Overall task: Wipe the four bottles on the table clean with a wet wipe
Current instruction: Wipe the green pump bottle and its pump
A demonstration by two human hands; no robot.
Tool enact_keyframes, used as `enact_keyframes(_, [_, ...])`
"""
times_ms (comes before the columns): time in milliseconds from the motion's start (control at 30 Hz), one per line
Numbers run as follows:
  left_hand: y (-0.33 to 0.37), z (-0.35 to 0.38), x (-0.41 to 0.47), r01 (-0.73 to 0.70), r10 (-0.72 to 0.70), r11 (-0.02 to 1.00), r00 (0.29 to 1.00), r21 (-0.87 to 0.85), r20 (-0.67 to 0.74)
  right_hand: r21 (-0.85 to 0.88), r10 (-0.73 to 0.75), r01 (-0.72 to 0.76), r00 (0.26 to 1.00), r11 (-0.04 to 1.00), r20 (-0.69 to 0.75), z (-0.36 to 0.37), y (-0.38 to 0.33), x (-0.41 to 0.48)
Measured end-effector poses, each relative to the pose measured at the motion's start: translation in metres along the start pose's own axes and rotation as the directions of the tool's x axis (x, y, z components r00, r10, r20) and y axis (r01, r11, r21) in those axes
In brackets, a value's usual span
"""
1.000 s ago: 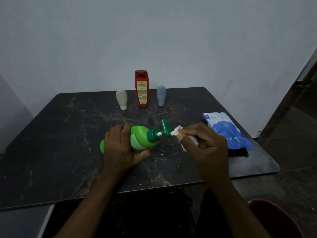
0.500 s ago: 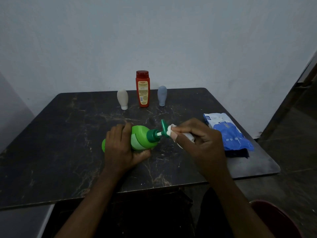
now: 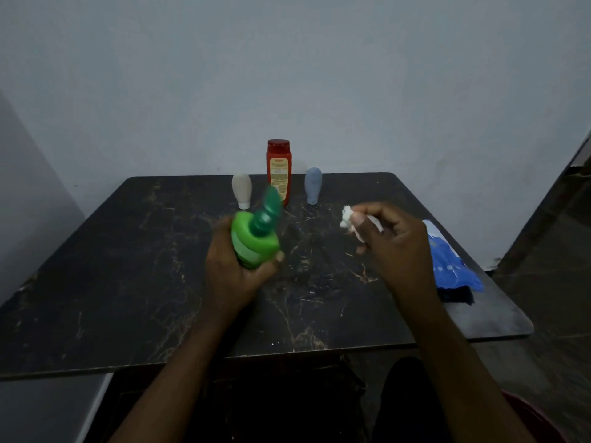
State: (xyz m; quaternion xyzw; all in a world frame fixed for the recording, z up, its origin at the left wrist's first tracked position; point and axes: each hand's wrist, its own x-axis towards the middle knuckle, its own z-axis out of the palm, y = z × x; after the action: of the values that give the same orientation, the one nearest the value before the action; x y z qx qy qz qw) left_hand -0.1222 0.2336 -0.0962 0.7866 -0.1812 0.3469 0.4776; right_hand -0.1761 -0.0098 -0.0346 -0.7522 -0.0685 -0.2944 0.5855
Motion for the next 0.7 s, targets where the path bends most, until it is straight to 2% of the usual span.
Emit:
enact_keyframes(67, [0.013,0.004,0.010,0.208,-0.251,0.945,0.956,-0.252,-0.153,0.076,0.116,-0.115,0.993,0.990,0.004,0.002,0.006,-0.009])
enact_keyframes(133, [0.022,0.008,0.021,0.373,-0.527,0.783,0.824,-0.498,-0.210,0.156,0.202,-0.204,0.979,0.966,0.027,0.005,0.010,-0.019])
enact_keyframes(167, [0.024,0.008,0.024,0.441,-0.660,0.631,0.737,-0.638,-0.143,0.179,0.227,-0.230,0.973,0.957,0.036,0.007,0.013,-0.024])
enact_keyframes(200, [0.024,0.008,0.025,0.497,-0.768,0.433,0.640,-0.752,-0.019,0.197,0.245,-0.250,0.968,0.948,0.049,0.008,0.016,-0.029])
enact_keyframes(267, [0.024,0.007,0.022,0.542,-0.855,0.060,0.461,-0.838,0.236,0.234,0.266,-0.276,0.961,0.932,0.073,0.012,0.019,-0.041])
enact_keyframes(300, [0.025,0.006,0.019,0.540,-0.857,-0.063,0.401,-0.840,0.323,0.235,0.259,-0.270,0.963,0.934,0.077,0.015,0.020,-0.048])
enact_keyframes(333, [0.028,0.006,0.016,0.534,-0.848,-0.144,0.366,-0.833,0.382,0.221,0.246,-0.258,0.966,0.941,0.078,0.018,0.020,-0.054])
enact_keyframes(467, [0.036,0.014,0.007,0.533,-0.824,-0.275,0.298,-0.800,0.482,0.215,0.112,-0.128,0.990,0.968,0.085,0.026,0.009,-0.068])
enact_keyframes(533, [0.039,0.018,0.003,0.521,-0.828,-0.301,0.273,-0.799,0.490,0.124,0.028,-0.037,0.997,0.992,0.077,0.029,0.001,-0.071])
enact_keyframes(633, [0.046,0.022,0.001,0.504,-0.842,-0.316,0.241,-0.804,0.482,0.017,0.005,-0.005,0.999,1.000,0.038,0.033,-0.008,-0.073])
enact_keyframes(700, [0.049,0.023,-0.001,0.498,-0.841,-0.325,0.236,-0.804,0.486,-0.069,-0.084,0.084,0.996,0.994,0.002,0.034,-0.008,-0.072])
